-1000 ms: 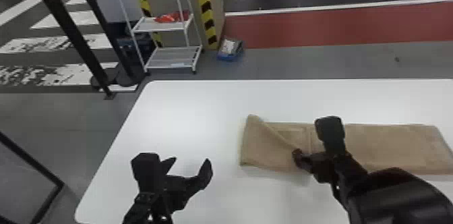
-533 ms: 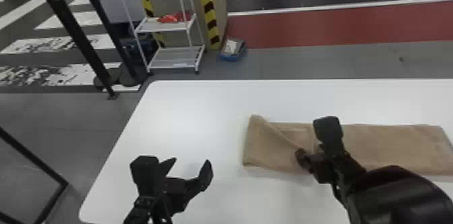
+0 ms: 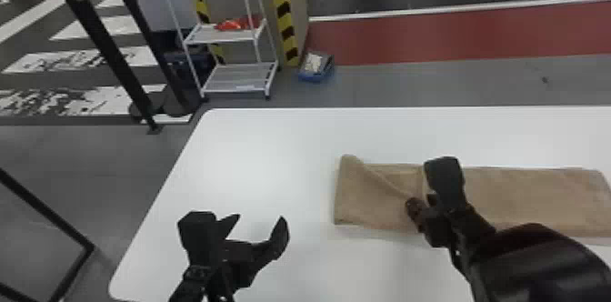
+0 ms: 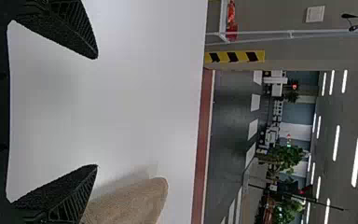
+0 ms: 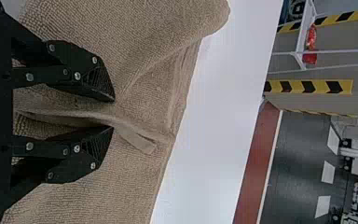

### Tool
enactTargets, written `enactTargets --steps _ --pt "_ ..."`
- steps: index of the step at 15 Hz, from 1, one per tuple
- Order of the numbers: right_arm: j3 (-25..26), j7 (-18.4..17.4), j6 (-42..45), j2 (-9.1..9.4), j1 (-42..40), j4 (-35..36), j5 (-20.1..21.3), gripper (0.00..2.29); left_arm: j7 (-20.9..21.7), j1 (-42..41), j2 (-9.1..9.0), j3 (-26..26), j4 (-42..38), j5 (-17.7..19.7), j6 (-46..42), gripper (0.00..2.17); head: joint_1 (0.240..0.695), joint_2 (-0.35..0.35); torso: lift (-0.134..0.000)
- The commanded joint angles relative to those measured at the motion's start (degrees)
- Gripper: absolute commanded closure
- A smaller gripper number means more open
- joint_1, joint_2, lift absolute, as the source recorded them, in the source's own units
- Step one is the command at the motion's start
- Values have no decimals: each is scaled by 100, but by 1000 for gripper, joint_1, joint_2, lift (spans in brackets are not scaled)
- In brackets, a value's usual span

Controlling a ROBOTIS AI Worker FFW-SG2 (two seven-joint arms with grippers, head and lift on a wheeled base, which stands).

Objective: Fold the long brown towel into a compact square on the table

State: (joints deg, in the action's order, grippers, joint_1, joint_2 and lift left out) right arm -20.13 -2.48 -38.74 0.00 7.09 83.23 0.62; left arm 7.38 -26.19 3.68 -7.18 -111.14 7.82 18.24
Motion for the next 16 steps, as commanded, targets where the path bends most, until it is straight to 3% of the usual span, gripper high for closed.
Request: enactTargets --steps 1,4,7,9,12,14,16 --pt "-9 -7 28 5 3 9 -1 795 1 0 1 -3 -4 0 0 33 695 235 -57" --pt "-141 -60 46 5 12 1 131 630 1 9 1 -3 -4 0 0 33 695 236 -57" --pt "-290 -60 28 5 100 -43 210 643 1 -8 1 -3 5 0 0 33 695 243 -57" --pt "-308 -51 10 5 188 -184 201 937 1 -17 10 -29 5 0 0 33 695 251 -57" --pt "-334 -60 81 5 170 -175 210 944 18 -44 10 -91 -13 0 0 33 695 253 -57" --pt "-369 -60 169 5 56 18 219 1247 18 -52 10 -82 -13 0 0 33 695 261 -57" --pt "-369 -60 274 5 -120 335 289 1295 18 -61 10 -82 -39 0 0 33 695 267 -57"
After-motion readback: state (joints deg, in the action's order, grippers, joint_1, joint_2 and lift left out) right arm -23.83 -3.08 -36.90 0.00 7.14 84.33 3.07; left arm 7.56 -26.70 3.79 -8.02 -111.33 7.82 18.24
